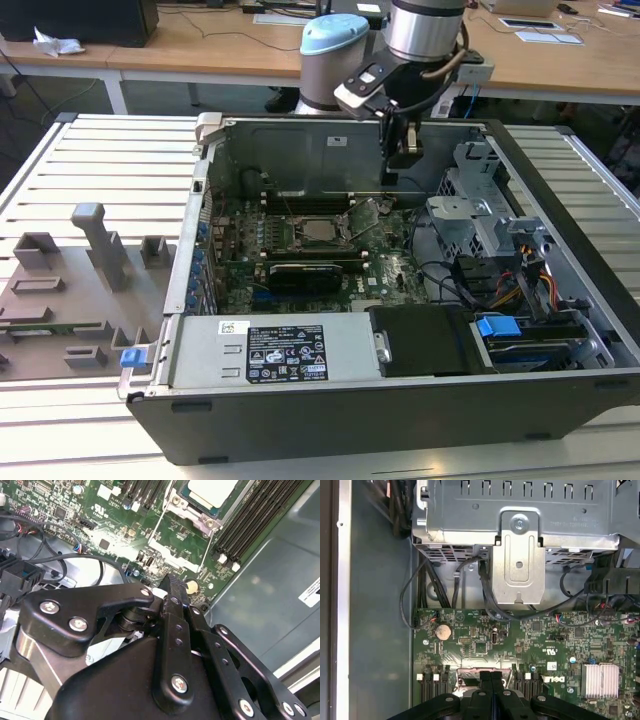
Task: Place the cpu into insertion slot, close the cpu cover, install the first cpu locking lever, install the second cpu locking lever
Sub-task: 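Close the cpu cover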
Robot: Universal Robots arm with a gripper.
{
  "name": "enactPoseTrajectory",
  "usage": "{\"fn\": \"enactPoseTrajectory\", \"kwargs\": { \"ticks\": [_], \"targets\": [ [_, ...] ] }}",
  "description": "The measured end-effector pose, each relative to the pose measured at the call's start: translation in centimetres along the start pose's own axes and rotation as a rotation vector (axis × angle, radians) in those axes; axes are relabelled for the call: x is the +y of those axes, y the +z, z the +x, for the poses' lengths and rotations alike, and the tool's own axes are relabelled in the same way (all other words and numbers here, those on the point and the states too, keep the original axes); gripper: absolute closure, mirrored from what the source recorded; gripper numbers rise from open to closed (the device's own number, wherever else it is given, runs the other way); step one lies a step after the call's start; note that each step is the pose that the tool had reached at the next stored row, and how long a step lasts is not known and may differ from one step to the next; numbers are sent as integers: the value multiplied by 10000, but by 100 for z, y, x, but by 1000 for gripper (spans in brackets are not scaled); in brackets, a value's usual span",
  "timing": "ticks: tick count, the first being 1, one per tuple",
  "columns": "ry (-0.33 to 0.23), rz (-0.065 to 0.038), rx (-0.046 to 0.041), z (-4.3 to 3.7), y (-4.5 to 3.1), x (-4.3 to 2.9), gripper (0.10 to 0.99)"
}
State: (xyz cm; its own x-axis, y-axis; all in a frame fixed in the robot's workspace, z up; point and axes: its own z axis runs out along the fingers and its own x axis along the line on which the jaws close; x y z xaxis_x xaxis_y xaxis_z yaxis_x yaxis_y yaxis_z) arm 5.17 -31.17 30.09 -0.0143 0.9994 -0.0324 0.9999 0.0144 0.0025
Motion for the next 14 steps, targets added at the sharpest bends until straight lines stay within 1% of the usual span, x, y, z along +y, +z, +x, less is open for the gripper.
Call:
{"fn": "enactPoseTrajectory", "kwargs": {
  "ticks": [4,7,11,14],
  "targets": [
    [0,13,2,1,29,26,980],
    [0,27,2,3,85,45,980],
    [0,36,2,4,138,64,980],
    [0,39,1,8,164,80,980]
  ]
}}
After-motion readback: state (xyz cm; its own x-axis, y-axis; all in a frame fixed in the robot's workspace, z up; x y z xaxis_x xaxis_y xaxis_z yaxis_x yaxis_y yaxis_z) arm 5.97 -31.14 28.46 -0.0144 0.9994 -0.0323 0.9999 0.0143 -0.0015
